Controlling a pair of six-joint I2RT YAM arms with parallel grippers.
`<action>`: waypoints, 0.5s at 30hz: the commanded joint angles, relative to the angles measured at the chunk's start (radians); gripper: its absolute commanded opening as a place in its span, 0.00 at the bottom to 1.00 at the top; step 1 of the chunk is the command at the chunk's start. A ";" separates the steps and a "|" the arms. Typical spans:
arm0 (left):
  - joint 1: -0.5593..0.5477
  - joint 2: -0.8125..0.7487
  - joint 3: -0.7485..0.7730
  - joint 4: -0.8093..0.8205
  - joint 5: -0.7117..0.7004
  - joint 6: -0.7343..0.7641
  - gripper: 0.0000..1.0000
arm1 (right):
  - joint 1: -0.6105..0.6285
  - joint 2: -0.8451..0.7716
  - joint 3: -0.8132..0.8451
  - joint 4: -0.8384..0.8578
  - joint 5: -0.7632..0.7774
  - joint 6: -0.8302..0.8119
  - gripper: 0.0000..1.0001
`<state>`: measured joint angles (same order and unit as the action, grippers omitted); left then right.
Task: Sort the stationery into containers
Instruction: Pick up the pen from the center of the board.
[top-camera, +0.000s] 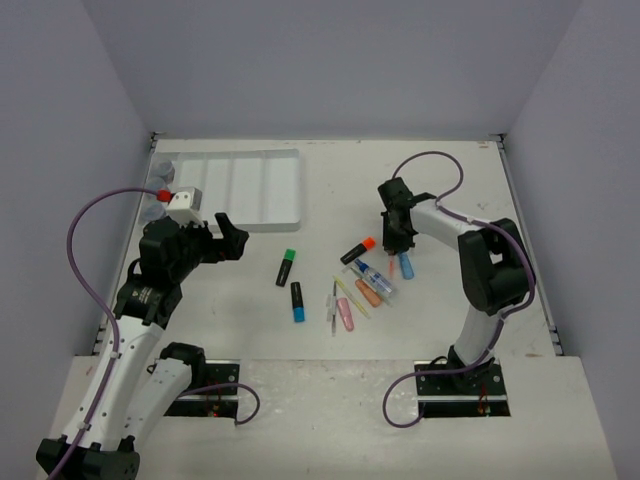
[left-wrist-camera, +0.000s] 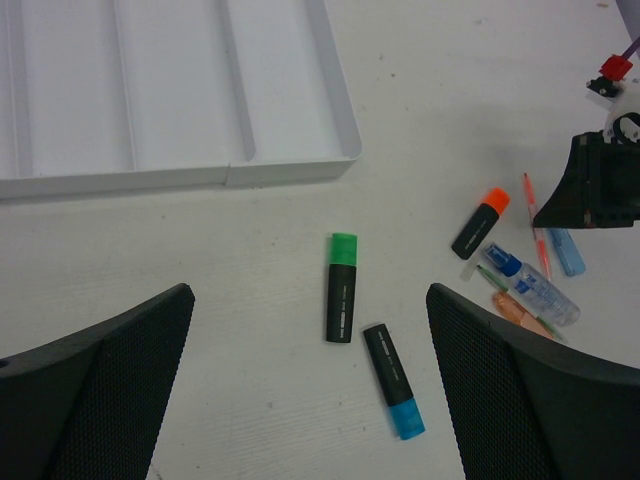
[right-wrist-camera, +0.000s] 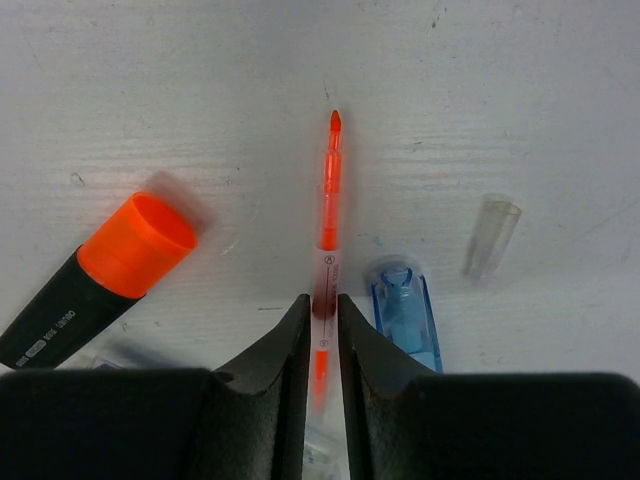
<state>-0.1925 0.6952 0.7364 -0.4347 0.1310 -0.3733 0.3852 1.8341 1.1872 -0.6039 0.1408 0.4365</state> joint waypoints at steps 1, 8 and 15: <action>-0.004 -0.010 -0.003 0.025 0.019 0.031 1.00 | -0.008 0.020 0.065 -0.020 -0.001 -0.023 0.19; -0.007 -0.016 -0.002 0.024 0.013 0.033 1.00 | -0.022 0.086 0.164 -0.069 -0.004 -0.047 0.18; -0.007 -0.020 0.001 0.024 0.011 0.033 1.00 | -0.025 0.108 0.186 -0.135 -0.040 -0.050 0.20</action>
<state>-0.1925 0.6868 0.7364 -0.4348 0.1307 -0.3729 0.3655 1.9424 1.3449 -0.6738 0.1307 0.4015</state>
